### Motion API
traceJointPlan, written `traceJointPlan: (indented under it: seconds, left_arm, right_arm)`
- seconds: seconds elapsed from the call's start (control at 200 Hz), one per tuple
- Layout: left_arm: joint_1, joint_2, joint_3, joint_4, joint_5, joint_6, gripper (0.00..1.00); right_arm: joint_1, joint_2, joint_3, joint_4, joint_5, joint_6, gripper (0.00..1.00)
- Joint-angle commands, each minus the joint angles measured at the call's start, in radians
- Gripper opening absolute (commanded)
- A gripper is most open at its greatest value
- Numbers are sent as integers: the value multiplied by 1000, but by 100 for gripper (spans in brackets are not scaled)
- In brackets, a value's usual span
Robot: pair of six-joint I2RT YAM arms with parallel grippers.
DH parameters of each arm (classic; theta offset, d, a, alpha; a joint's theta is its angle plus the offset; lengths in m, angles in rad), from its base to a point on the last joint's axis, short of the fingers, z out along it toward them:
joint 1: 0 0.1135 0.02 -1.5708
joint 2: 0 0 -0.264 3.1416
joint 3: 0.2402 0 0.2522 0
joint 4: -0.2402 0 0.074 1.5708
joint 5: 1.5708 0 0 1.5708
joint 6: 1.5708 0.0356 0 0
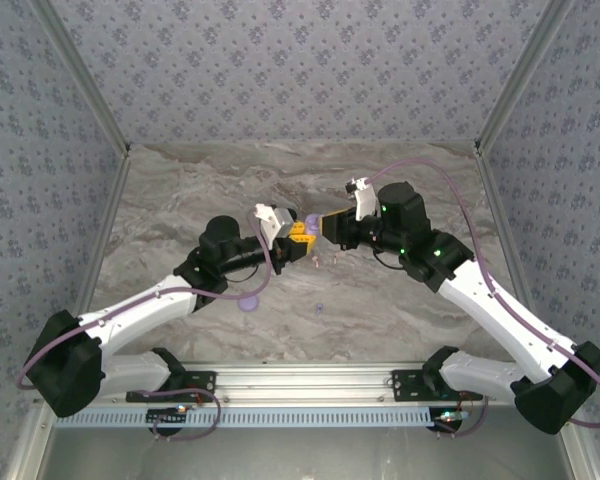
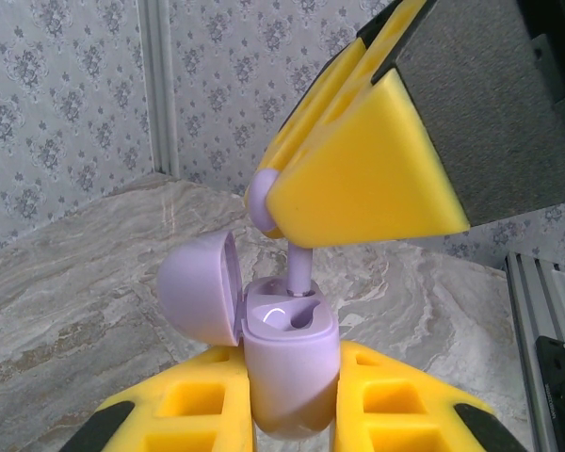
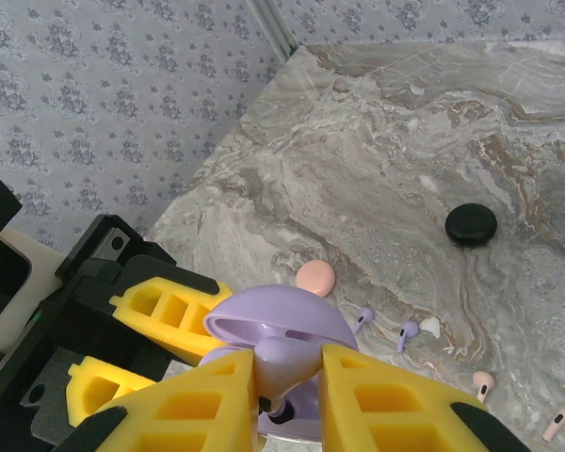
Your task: Insert the wireless bluetooth earbuds into the charging case
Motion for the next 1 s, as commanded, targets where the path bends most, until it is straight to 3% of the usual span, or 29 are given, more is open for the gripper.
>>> traceJointPlan:
  seconds: [0.0,0.32,0.59,0.814,0.994]
  left_arm:
    - [-6,0,37,32,17,-4,0]
    - [-7,0,34,31,19,-6,0]
    - [-7,-2,33,33,14,-6,0]
    - [-6,-4,30,34,-2,-7,0]
    - [-6,-28,9,35,-69,-2,0]
  right_arm:
    - [6,5,-17,-30,1,-16,24]
    - [8,1,-20,-28,26,-16,24]
    - [6,11,-19,-37,-42,-10,26]
    - [-16,-25,3,-17,-92,0,46]
    - [-57,-86,6,-73,-46,-26,59]
